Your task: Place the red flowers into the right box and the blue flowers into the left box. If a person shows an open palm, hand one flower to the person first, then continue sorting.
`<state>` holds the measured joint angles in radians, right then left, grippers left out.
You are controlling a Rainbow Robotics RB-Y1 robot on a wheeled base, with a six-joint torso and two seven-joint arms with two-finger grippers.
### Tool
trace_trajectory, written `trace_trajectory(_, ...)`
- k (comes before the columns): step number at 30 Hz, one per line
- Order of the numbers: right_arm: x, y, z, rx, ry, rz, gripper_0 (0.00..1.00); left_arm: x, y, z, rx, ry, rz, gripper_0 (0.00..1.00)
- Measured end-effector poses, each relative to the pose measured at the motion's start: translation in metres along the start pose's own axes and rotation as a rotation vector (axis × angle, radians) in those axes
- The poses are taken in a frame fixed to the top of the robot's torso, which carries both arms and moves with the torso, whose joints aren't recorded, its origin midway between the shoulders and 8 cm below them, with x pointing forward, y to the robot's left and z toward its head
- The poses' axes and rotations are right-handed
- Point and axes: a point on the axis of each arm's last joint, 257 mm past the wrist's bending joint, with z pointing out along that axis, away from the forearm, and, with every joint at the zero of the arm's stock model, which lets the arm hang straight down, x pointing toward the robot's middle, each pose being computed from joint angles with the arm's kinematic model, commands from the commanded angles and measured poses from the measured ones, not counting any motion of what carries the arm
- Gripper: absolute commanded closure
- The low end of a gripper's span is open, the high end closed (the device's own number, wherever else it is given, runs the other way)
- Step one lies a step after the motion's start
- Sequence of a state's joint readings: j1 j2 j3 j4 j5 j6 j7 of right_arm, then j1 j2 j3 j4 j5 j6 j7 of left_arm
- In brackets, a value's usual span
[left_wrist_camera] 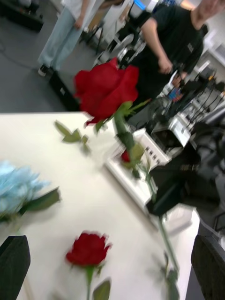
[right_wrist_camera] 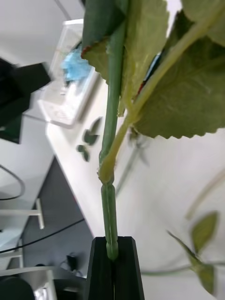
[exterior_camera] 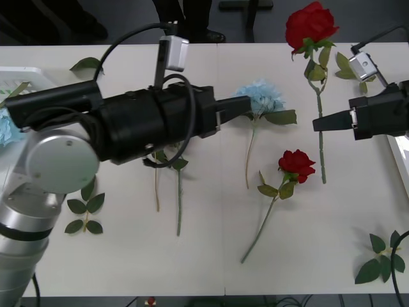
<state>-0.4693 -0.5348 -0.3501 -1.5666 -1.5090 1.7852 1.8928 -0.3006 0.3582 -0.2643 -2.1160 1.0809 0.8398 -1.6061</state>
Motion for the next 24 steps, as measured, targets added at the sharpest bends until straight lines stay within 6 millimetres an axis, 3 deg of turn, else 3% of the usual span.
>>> trace_trajectory(6,0.001,-0.049,-0.048,0.223,0.007,0.026,1.0,0.03,0.044,-0.059,-0.112,0.169,0.044,0.0)
trace_trajectory(13,0.015,-0.116,-0.126,0.574,0.05,0.13,1.0,0.068,0.109,-0.111,-0.307,0.347,0.107,0.0)
trace_trajectory(19,0.037,-0.165,-0.207,0.915,0.133,0.194,1.0,0.092,0.17,-0.146,-0.522,0.412,0.069,0.0)
trace_trajectory(24,0.062,-0.19,-0.253,1.056,0.173,0.286,1.0,0.117,0.228,-0.164,-0.688,0.437,-0.002,0.0)
